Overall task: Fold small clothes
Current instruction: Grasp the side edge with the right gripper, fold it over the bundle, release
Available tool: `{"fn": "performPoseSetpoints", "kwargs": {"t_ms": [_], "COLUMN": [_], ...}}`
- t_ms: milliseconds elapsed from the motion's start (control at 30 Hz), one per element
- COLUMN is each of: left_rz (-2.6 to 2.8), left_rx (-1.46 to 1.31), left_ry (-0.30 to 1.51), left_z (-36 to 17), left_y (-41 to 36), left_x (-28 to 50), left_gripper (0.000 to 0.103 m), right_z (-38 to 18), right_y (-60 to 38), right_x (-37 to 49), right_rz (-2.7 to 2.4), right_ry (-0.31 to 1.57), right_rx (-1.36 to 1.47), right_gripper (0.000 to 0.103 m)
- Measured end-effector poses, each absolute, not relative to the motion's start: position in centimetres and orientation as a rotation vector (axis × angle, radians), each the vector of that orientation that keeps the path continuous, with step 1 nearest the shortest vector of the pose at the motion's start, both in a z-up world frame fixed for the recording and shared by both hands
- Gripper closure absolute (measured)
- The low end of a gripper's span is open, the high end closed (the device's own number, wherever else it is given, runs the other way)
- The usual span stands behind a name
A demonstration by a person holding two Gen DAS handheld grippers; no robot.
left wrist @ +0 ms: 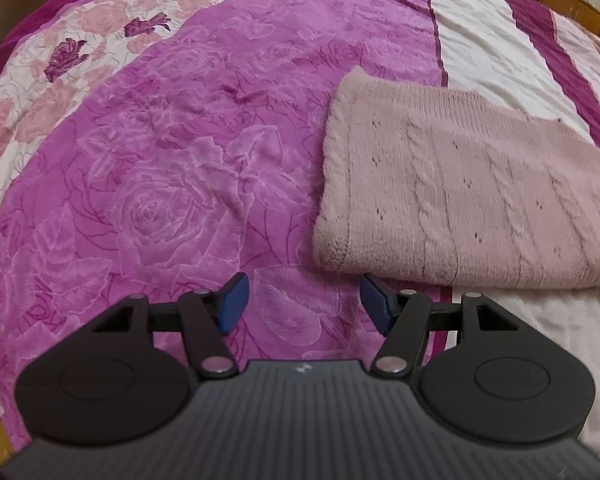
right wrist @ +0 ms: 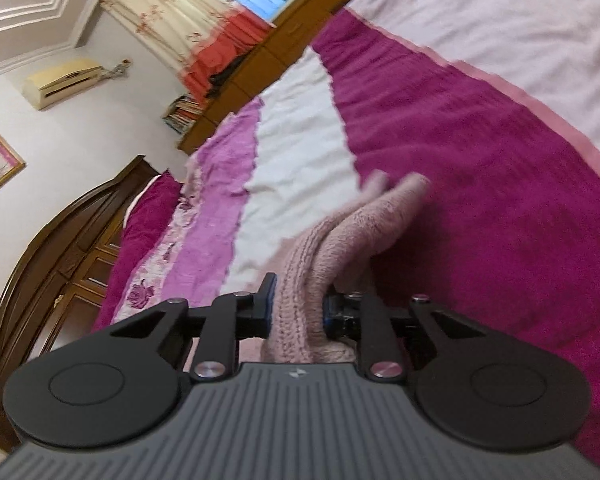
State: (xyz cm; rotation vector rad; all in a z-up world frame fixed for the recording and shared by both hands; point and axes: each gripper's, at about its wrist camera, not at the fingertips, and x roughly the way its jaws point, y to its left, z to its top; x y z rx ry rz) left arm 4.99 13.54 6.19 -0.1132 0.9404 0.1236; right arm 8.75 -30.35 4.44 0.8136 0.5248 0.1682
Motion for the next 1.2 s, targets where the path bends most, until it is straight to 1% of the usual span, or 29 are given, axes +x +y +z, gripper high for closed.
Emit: {"fn": "performPoseSetpoints", "kwargs": {"t_ms": [400, 567, 667, 867, 1200], "left_rz": [0.125, 0.129, 0.127, 0.138, 0.157], "left_rx": [-0.126, -0.124, -0.129, -0.152, -0.178], "left_ry": [0.895, 0.875, 0.863, 0.855, 0.866], "left_z": [8.4, 9.0, 9.4, 9.4, 8.5], "left_y": [15.5, 16.6, 17.2, 18.9, 21.0], "left_x": [5.9, 6.1, 6.0, 5.8, 5.8], "left_gripper": [0.04, 0.04, 0.04, 0.04, 0.04], "right_z": [11.3, 13.7, 14.2, 13.0, 6.1], "right_y": [-21.3, -16.0, -12.8, -5.4, 4.3], "right_x": [10.0, 10.6, 11.3, 12.4, 13.6], "right_rz": [0.287, 0.368, 0.414, 0.484, 0.493], "right_ry": [0.45, 0.444, 0.462, 0.542, 0.713], "right_rx": [0.733, 0.69, 0.676, 0.613, 0.397], "right_gripper": [0.083, 0.084, 0.084, 0.084, 0.082]}}
